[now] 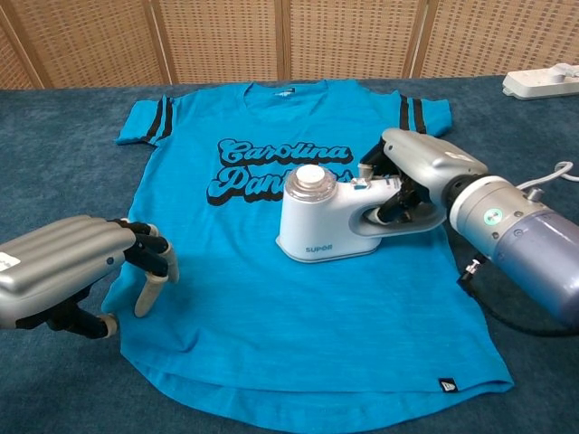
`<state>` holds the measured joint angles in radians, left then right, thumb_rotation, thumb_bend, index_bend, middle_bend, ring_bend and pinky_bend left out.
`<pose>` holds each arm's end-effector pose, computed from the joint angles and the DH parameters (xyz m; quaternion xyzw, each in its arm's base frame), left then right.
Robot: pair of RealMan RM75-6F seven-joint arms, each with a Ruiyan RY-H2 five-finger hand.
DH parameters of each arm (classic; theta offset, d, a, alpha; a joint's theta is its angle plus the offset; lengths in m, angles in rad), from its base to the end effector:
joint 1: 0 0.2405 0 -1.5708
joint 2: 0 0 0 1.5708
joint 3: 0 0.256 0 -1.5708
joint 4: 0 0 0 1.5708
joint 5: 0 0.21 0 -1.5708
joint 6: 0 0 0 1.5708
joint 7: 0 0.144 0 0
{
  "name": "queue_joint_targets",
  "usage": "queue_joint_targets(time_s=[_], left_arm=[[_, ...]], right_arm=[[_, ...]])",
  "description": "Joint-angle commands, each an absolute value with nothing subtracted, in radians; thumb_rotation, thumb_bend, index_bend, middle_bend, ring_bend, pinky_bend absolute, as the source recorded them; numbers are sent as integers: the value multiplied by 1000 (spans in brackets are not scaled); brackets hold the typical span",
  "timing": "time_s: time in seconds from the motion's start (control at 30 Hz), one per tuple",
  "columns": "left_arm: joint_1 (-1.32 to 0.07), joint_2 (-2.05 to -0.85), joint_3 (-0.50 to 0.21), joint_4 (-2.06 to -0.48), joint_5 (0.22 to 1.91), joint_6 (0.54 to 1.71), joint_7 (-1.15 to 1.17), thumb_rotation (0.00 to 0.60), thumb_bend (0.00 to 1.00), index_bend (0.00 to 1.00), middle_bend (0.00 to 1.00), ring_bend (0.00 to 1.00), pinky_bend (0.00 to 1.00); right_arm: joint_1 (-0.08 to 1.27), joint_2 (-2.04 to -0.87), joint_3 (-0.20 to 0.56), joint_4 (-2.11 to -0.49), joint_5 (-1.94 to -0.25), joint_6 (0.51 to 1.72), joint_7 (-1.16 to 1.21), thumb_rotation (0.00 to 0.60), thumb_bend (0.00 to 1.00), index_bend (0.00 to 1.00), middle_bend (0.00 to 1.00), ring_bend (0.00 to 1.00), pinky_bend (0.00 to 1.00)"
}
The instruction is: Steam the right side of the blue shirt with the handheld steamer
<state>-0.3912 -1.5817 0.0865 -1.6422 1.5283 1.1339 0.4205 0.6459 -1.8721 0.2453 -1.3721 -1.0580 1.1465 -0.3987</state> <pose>-0.1805 0.1896 -0.0430 -0.7889 -0.3584 -0.3631 0.3426 -0.1292 -0.3127 -0.0762 0.6458 -0.4627 0.4218 0.4371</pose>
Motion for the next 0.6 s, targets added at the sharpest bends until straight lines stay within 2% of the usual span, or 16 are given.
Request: queue_joint_targets(time_s=[0.03, 0.6], left_arm=[[-391, -1583, 87, -1639, 1528, 1133, 418, 600, 423, 646, 367, 232, 222], [-392, -1585, 83, -1641, 1522, 1130, 426, 600, 422, 645, 367, 232, 222]], right_arm=[[641, -1868, 238, -1393, -1063, 1151, -412, 600, 374, 663, 680, 677, 581], [669, -1880, 316, -1251, -1029, 1107, -353, 600, 373, 663, 681, 677, 579]])
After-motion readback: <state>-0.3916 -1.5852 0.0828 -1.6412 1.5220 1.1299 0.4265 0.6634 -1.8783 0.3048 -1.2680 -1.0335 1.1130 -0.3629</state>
